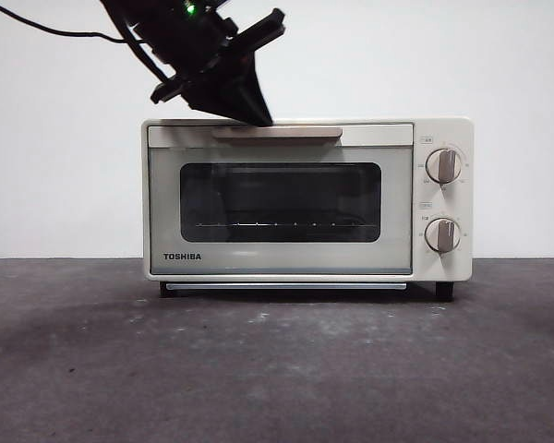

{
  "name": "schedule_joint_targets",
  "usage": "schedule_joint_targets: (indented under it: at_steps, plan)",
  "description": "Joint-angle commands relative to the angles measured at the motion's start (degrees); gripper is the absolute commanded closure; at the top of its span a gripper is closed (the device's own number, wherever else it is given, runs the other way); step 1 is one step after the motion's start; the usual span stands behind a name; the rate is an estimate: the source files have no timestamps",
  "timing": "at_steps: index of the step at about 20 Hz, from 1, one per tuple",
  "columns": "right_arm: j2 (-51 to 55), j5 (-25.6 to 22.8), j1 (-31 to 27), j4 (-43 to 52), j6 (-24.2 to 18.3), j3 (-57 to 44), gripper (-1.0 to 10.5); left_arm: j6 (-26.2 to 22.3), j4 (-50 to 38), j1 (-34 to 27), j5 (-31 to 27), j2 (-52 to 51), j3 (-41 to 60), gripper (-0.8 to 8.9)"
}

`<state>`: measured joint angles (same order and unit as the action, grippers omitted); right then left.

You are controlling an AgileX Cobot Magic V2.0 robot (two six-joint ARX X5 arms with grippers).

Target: Eggoven

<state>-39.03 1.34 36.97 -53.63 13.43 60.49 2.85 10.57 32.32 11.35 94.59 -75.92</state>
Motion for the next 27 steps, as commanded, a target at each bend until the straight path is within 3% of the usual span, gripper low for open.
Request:
schedule_joint_targets:
  at_steps: [1,20,27]
  plan:
    - [-0.2,-0.2,0.5,0.9,-0.4,1.0,9.4,-0.9,4.6,2.3,0.0,2.2,0.1,8.06]
    - [-0.2,-0.4,0.4,1.1,-0.4,1.0,9.4,-0.2,23.4,15.8,0.0,2.1,0.1,8.06]
    - [-4.2,-1.4,0.4,2.3,-0.3,1.0,9.4,0.7,21.7,12.5,0.0,-4.7,0.1,8.06]
